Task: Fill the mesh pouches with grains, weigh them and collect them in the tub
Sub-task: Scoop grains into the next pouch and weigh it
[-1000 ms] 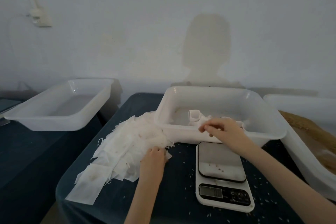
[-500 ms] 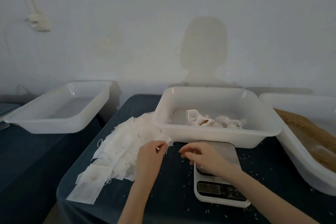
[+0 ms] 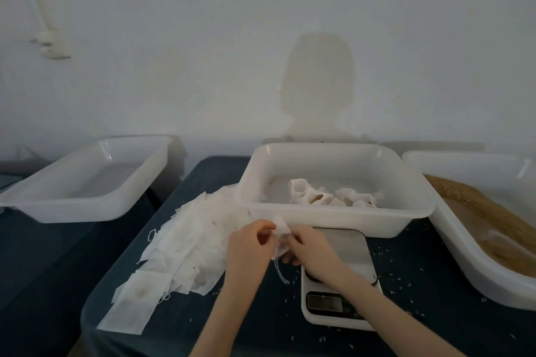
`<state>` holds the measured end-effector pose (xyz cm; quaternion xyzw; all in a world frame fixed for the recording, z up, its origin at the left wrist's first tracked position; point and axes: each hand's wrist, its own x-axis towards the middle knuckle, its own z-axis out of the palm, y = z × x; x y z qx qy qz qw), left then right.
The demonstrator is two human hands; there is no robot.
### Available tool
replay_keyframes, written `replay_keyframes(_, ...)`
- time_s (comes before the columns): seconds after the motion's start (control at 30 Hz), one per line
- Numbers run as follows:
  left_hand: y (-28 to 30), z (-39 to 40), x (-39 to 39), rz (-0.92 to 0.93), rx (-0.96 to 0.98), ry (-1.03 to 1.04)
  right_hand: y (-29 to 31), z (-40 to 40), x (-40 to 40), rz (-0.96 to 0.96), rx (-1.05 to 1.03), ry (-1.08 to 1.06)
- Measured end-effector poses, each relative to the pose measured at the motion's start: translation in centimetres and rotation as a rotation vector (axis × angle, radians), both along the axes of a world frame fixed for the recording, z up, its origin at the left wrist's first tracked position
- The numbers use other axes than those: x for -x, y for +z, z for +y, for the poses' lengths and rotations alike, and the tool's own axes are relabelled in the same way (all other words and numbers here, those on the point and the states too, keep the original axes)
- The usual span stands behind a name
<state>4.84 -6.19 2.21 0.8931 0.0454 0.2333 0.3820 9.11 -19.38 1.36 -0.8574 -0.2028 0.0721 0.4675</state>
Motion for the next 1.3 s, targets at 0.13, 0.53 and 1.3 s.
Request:
replay_keyframes(0.13,0.5,-1.6,0.1,0.115,-0.389,0.175,0.3,0.2,0.4,-0.246,0.290,-0.192)
replay_keyframes(0.53,1.4,-3.6,-0.4,0.113,-0.539,0.142,1.1,-0.4,0.7,-0.382,0.584,-0.062)
replay_keyframes(1.3,1.7,-6.3,-3.8,0.163,-0.106,-0.653,6.6,-11.5,-0.9,-0.352,0.548,0.004)
